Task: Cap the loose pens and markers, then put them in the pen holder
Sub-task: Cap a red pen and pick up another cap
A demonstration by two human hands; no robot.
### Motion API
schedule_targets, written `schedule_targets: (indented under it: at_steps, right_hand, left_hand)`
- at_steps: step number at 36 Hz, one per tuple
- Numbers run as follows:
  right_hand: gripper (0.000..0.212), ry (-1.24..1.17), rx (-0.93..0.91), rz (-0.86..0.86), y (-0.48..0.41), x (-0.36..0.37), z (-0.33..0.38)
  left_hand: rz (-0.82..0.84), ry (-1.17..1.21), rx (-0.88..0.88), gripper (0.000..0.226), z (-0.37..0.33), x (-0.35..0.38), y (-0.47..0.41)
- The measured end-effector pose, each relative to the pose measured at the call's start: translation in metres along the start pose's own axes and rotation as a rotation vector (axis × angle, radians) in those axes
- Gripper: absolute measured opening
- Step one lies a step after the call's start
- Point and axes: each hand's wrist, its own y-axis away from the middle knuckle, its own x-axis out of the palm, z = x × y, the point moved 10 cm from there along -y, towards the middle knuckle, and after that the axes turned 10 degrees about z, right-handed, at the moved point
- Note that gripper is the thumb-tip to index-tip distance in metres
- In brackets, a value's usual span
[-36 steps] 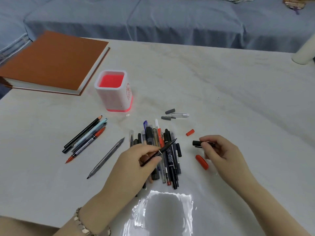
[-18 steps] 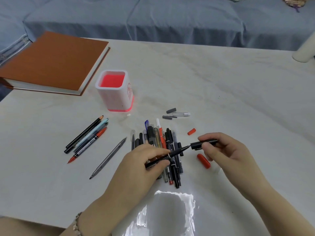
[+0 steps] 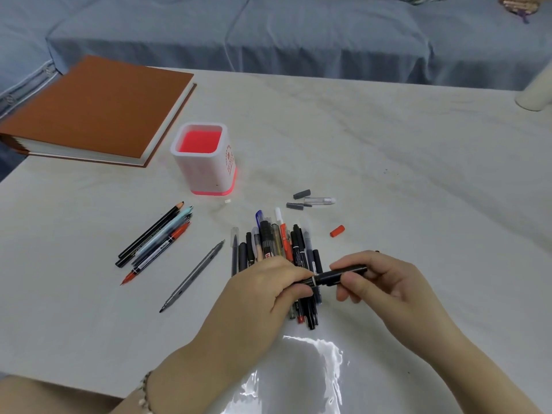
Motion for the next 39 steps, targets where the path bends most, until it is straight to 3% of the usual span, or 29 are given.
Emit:
schedule_targets:
  at_steps: [5, 10, 12, 15, 17, 22, 24, 27, 29, 33, 39]
  right_hand:
    - [0.006, 0.192, -0.079, 0.014, 0.003, 0.006, 0.0]
    - [0.015, 0.456, -0.185, 0.091, 0.003, 0.013, 0.008]
    - [0.007, 0.447, -0.162, 0.114, -0.001, 0.013, 0.004]
    - [0.017, 0.537, -0.02, 0.163, -0.012, 0.008, -0.019]
    - [0.022, 0.623, 0.045, 0.083, -0.019, -0.009, -0.031]
    - [0.029, 0.693, 0.246, -0.335, -0.014, -0.081, -0.053]
    - [0.032, 0.762, 0.366, -0.329, -0.017, -0.09, -0.069]
    - [0.034, 0.852, 0.492, -0.277, -0.026, -0.089, -0.088]
    - [0.032, 0.859, 0.498, -0.288, -0.03, -0.089, -0.088]
    - [0.029, 0.819, 0.458, -0.291, -0.033, -0.087, -0.084]
    - [0.02, 0.724, 0.233, -0.248, -0.031, -0.064, -0.052]
  left_hand:
    - [0.084, 0.074, -0.049, 0.021, 0.004, 0.008, -0.002]
    - [0.198, 0.156, -0.128, 0.016, 0.016, 0.017, -0.002]
    - [0.211, 0.151, -0.153, 0.019, 0.02, 0.02, -0.003]
    - [0.194, 0.07, -0.175, 0.027, 0.025, 0.024, -0.007]
    - [0.128, 0.093, -0.244, 0.027, 0.035, 0.02, -0.008]
    - [-0.07, 0.381, -0.46, 0.02, 0.072, 0.005, -0.005]
    - [-0.117, 0.702, -0.524, 0.021, 0.08, 0.007, -0.002]
    - [-0.063, 1.225, -0.58, 0.06, 0.077, 0.021, 0.0]
    - [-0.05, 1.432, -0.635, 0.07, 0.077, 0.026, 0.001]
    - [-0.082, 1.565, -0.666, 0.067, 0.077, 0.03, -0.002]
    - [-0.075, 1.638, -0.593, 0.057, 0.068, 0.029, -0.011]
